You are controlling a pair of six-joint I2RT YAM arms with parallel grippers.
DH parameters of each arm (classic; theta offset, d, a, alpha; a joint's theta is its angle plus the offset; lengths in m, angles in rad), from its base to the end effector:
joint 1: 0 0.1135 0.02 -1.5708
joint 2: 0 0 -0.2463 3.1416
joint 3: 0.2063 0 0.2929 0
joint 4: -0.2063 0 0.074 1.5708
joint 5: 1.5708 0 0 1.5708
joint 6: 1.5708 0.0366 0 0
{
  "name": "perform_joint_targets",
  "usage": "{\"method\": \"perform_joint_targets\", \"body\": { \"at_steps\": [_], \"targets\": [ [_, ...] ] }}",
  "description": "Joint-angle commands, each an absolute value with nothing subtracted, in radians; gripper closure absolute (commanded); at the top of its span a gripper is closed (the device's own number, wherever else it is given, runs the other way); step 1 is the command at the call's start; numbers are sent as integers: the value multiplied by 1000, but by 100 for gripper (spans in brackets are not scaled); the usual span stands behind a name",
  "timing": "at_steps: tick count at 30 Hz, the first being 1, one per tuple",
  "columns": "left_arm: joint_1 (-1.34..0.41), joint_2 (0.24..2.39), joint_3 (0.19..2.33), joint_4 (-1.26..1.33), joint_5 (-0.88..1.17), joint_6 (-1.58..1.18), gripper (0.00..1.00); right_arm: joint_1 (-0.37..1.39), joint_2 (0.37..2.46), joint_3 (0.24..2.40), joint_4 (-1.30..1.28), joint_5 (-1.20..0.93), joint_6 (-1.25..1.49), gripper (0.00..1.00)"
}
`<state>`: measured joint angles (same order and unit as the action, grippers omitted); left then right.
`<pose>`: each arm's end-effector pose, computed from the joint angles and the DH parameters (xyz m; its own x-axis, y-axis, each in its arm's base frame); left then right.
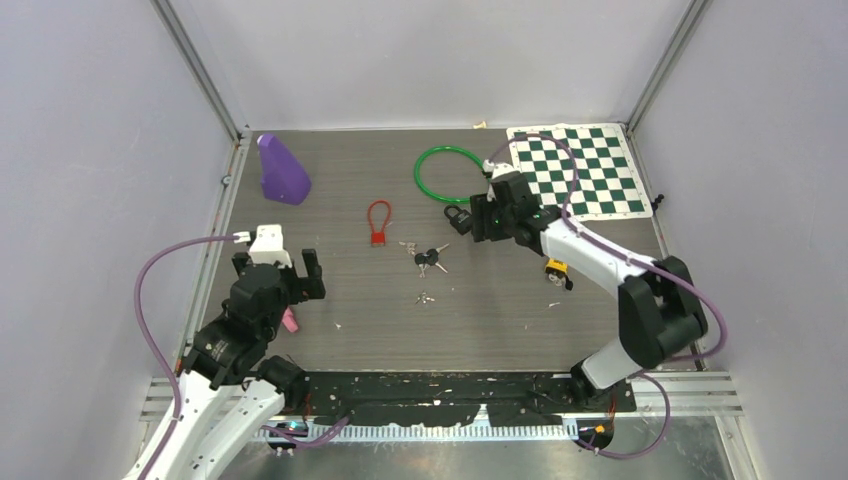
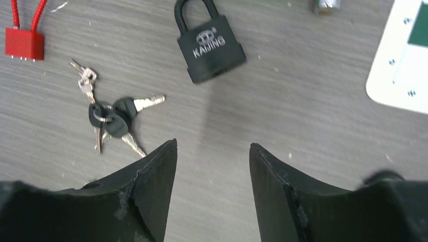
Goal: Unlock with the key
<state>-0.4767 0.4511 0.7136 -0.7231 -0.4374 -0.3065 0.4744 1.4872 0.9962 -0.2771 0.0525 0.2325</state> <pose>0.1454 -0.0576 0.3056 -0.4002 -0.1009 -0.9108 -0.0443 0.9949 -0.0908 0.3212 0.1628 0.1999 -0.6988 -0.1002 -0.7083 -0.2688 0.9543 0.1302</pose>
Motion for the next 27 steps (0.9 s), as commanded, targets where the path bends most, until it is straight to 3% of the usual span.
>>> {"method": "perform_joint_targets", "body": {
  "at_steps": [1, 12, 20, 24, 27],
  "targets": [
    [-479, 464, 707, -681, -443, -302, 0, 487, 1644, 1147, -207, 57, 189, 38],
    [-479, 484, 701, -678, -440, -298, 0, 488, 2054, 1582, -396, 15, 10, 27],
    [-479, 489, 700, -674, -430, -296, 1, 491, 2126, 1606, -490, -42, -20, 23],
    [-479, 489, 700, -673, -424, -296, 0, 501, 2081, 1508, -460, -30, -11, 31],
    [-479, 489, 699, -672, -421, -296, 0, 514, 2038, 1432, -433, -6, -2, 47]
  ]
}}
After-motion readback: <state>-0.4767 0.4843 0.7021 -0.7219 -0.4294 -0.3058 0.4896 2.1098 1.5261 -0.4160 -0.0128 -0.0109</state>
